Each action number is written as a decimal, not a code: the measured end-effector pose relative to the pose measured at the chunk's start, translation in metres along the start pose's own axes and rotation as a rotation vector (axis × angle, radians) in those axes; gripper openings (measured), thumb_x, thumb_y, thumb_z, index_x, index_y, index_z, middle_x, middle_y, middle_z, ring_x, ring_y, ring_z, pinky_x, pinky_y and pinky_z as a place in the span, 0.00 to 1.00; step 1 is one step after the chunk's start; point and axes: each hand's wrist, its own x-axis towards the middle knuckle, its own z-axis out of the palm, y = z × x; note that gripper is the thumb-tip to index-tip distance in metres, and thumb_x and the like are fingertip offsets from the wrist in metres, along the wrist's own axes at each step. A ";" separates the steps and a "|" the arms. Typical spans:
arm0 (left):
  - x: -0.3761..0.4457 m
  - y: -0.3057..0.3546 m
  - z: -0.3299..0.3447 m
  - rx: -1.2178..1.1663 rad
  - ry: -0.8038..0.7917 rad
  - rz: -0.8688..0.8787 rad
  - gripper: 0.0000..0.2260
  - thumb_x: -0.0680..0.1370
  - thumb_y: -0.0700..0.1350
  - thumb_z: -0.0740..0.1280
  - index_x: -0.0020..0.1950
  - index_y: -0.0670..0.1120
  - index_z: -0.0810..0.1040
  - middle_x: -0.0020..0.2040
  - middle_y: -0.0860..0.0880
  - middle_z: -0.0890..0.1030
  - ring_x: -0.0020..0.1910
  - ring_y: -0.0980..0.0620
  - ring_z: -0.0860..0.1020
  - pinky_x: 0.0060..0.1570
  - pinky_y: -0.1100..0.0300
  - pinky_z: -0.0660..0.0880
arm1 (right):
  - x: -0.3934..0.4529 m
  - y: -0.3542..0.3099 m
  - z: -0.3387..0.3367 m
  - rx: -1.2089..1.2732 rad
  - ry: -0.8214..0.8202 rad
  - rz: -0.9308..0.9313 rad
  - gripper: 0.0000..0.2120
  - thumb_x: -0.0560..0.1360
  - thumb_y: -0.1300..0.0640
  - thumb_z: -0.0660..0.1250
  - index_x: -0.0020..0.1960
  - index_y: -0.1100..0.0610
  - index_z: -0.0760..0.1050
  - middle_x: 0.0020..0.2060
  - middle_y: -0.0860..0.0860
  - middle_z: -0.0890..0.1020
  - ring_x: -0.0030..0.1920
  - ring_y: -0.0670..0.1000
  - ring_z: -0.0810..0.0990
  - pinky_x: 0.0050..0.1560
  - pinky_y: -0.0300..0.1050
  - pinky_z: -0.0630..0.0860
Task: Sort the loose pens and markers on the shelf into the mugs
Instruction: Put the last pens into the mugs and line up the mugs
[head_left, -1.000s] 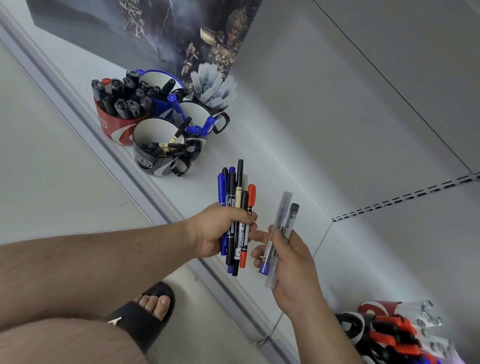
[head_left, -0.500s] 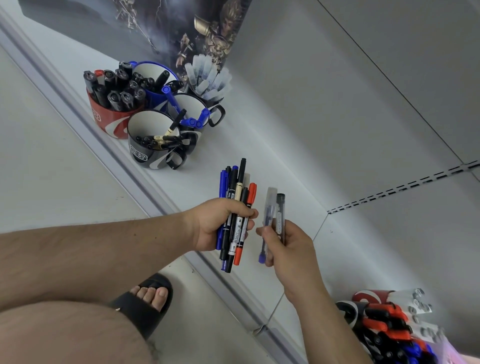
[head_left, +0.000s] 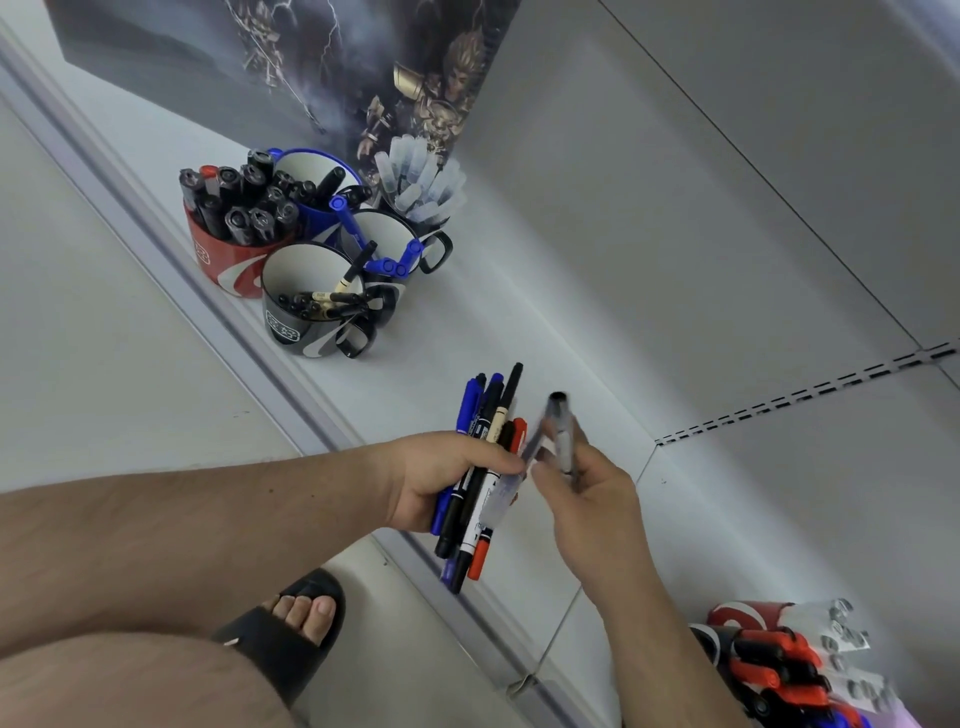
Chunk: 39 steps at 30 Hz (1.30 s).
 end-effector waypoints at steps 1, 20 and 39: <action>0.001 0.001 -0.001 -0.013 0.024 0.025 0.05 0.76 0.44 0.68 0.41 0.45 0.78 0.35 0.49 0.80 0.32 0.53 0.79 0.35 0.62 0.76 | -0.001 -0.004 -0.001 0.096 0.062 0.020 0.19 0.80 0.59 0.64 0.68 0.42 0.73 0.57 0.38 0.81 0.56 0.50 0.82 0.57 0.41 0.79; -0.048 0.065 -0.038 -0.233 0.235 0.530 0.02 0.75 0.39 0.69 0.47 0.43 0.79 0.38 0.47 0.80 0.34 0.51 0.79 0.35 0.60 0.78 | 0.047 -0.067 0.011 0.324 0.081 0.071 0.11 0.74 0.66 0.71 0.53 0.55 0.75 0.39 0.53 0.83 0.34 0.51 0.81 0.41 0.45 0.79; -0.088 0.094 -0.096 -0.417 0.304 0.719 0.16 0.65 0.44 0.74 0.52 0.45 0.80 0.46 0.42 0.80 0.48 0.39 0.79 0.57 0.38 0.75 | 0.176 -0.143 0.082 0.174 0.443 -0.348 0.21 0.80 0.54 0.63 0.72 0.59 0.70 0.41 0.43 0.82 0.42 0.48 0.82 0.55 0.48 0.80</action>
